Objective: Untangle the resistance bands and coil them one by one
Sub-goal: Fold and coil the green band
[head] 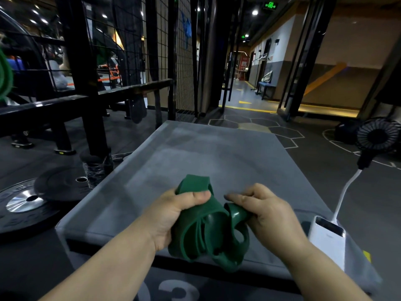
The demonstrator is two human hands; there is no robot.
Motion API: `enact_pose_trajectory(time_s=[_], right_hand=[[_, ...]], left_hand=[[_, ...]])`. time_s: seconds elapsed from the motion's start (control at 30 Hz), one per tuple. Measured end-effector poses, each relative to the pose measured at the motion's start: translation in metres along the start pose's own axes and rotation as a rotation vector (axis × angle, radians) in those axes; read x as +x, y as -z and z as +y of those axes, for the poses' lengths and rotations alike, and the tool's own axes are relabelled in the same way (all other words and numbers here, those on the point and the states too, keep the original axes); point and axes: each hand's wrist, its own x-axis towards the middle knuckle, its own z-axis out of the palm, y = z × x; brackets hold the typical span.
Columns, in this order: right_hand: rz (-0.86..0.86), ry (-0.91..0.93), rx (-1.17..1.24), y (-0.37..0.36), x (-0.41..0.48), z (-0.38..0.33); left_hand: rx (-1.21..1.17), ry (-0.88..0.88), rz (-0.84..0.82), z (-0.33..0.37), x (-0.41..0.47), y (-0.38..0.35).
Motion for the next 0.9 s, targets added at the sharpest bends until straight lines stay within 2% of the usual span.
enact_pose_trajectory(time_s=[0.17,0.27,0.43,0.67,0.77,0.83,0.9], right_hand=[[-0.086,-0.310,0.039,0.002,0.005,-0.010],[-0.209,-0.430,0.223,0.000,0.004,-0.011],[-0.268,-0.564,0.535,-0.001,0.001,-0.006],[-0.391,-0.642,1.304,0.001,-0.005,-0.002],[-0.297,-0.675,1.358,-0.003,-0.003,-0.006],[-0.095,-0.800,1.220,-0.012,0.000,0.006],[0.143,-0.892,0.967,-0.016,0.001,0.024]], left_hand=[[0.103,-0.061,-0.032,-0.002,0.001,-0.002],[0.110,-0.093,-0.058,-0.004,0.001,-0.002],[0.131,-0.136,-0.006,-0.005,0.003,-0.002],[0.166,-0.165,0.011,-0.004,0.004,0.000],[0.185,-0.158,-0.015,-0.005,0.003,-0.001],[0.199,-0.155,-0.063,-0.003,0.001,0.001],[0.209,-0.134,-0.141,-0.003,0.000,0.002]])
